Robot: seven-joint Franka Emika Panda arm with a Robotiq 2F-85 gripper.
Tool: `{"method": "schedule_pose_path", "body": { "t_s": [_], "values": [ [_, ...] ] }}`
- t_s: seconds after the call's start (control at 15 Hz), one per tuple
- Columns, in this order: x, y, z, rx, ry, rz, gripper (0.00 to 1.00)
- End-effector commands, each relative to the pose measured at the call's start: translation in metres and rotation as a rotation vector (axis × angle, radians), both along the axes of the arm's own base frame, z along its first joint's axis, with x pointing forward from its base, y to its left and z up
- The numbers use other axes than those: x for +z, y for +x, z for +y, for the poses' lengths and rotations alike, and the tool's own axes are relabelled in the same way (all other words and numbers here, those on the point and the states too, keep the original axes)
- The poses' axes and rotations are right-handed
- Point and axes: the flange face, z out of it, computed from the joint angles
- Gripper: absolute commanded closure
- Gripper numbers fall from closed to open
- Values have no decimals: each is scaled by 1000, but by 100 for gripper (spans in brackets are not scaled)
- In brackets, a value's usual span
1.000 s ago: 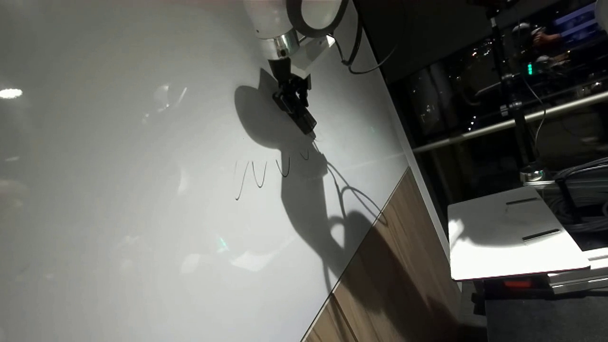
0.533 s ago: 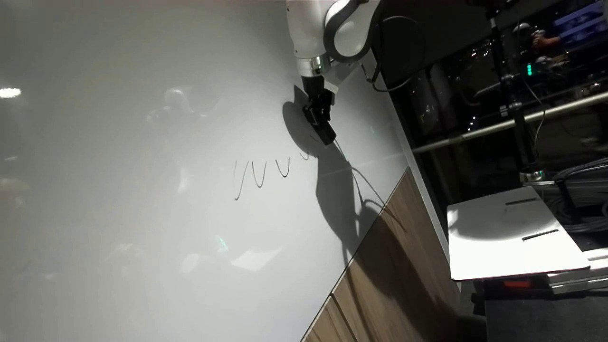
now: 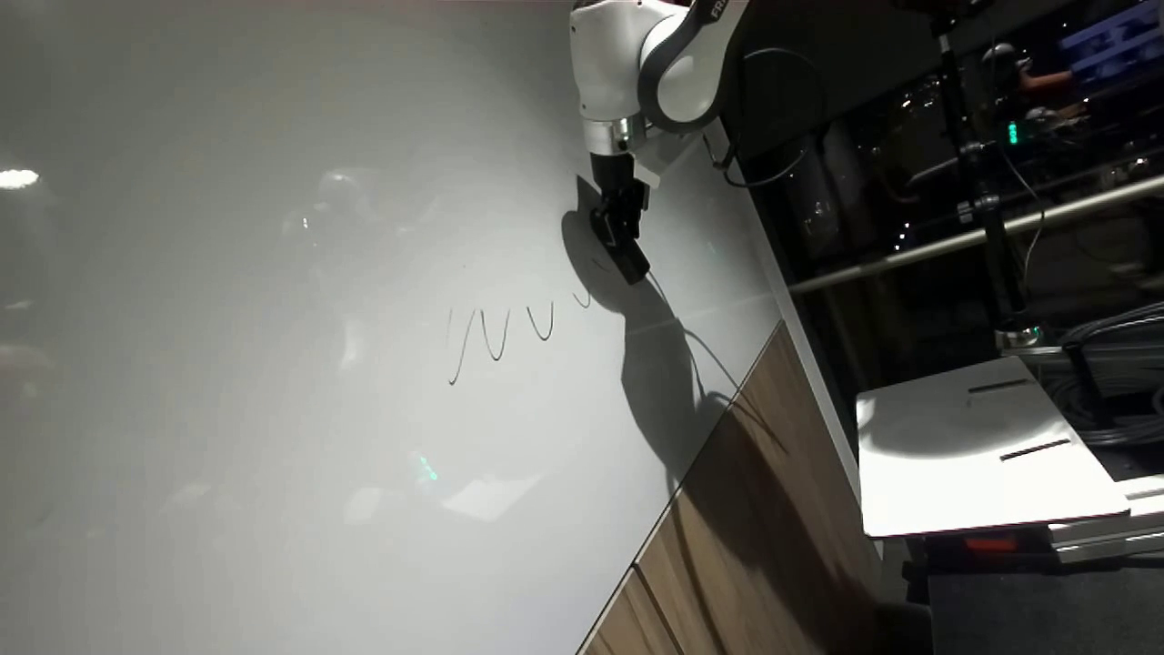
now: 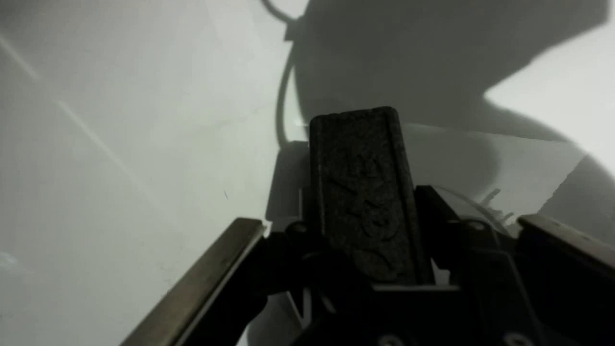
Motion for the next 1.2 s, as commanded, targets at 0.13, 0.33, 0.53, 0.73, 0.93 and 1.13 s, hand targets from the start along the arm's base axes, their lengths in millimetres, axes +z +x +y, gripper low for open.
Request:
{"method": "schedule_pose_path", "body": {
  "t_s": [0.13,0.33,0.53,0.73,0.93,1.13],
  "values": [
    [-8,17,63,82,60,-78,72],
    [-10,10,110,112,78,-85,72],
    [-9,5,161,150,92,-107,72],
    [-6,0,205,190,104,-130,72],
    [-2,-12,250,234,119,-144,72],
    [5,-25,296,288,133,-161,72]
  ]
}}
